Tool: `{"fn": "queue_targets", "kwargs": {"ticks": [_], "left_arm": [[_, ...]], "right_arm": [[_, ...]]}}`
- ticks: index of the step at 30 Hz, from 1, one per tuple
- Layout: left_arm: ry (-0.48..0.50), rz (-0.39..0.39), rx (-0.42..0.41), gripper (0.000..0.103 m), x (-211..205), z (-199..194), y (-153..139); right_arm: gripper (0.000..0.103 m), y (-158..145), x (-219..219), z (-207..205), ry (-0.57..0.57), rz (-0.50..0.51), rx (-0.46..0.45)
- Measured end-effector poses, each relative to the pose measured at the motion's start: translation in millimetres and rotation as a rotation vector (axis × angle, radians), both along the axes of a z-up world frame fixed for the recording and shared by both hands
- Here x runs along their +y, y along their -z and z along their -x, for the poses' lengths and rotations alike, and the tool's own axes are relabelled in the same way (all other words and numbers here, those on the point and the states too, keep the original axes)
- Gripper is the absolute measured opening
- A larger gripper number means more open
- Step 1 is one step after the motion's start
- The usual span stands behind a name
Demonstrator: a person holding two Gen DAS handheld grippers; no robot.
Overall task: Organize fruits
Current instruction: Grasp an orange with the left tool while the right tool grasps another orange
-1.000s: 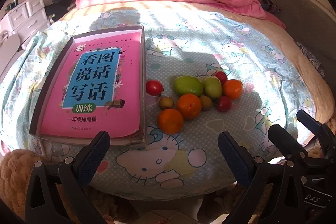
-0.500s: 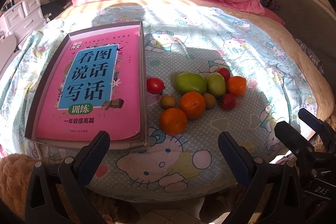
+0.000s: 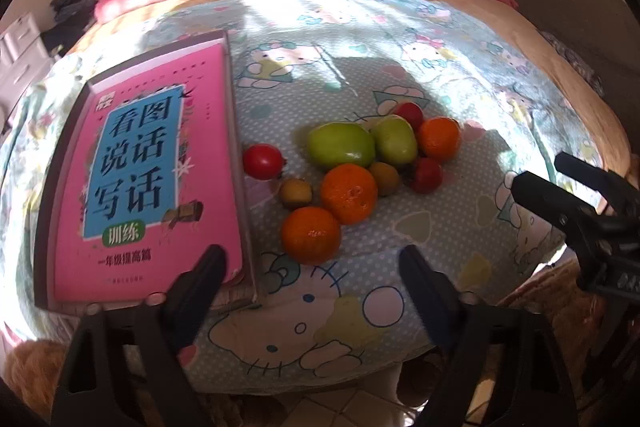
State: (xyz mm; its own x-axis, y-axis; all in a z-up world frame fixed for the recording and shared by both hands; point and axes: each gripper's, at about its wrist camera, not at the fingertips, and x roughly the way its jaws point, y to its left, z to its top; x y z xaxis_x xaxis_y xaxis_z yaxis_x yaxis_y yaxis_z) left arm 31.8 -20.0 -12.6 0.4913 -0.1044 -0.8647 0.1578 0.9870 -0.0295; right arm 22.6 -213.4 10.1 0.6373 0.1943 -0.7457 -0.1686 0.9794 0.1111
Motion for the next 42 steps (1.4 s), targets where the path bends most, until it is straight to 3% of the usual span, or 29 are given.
{"fn": "queue_targets", "kwargs": {"ticks": [2,8,22,25,29,33,37,42], "left_arm": [[0.039,-0.003,0.024,0.064,-2,-4,2],[0.125,-0.019,0.098,0.052,-9,-14,12],[0.154,-0.154,0.111,0.042,-21,-35,22],[0.168,-0.194,0.117,0.041,-25,-35,23],[0.201,-0.245,0.116,0.039,-34,-37,22],[0.220,-0.295,0.132,0.038,-43,-42,26],[0.223,-0.306,0.147,0.038,-47,-47,25],[0.201,-0.245,0.154,0.036,-45,-51,23]], "right_arm": [[0.103,2,-2,-8,0.002,0.001,0.020],[0.103,3,-4,-31,-0.013,0.036,0.035],[0.101,29,3,-79,-0.078,0.035,0.141],[0.093,37,6,-87,-0.087,0.040,0.176],[0.072,50,8,-94,-0.101,0.036,0.230],[0.066,52,13,-97,-0.102,0.027,0.229],[0.044,54,14,-98,-0.110,-0.035,0.247],[0.043,53,9,-100,-0.089,-0.075,0.253]]}}
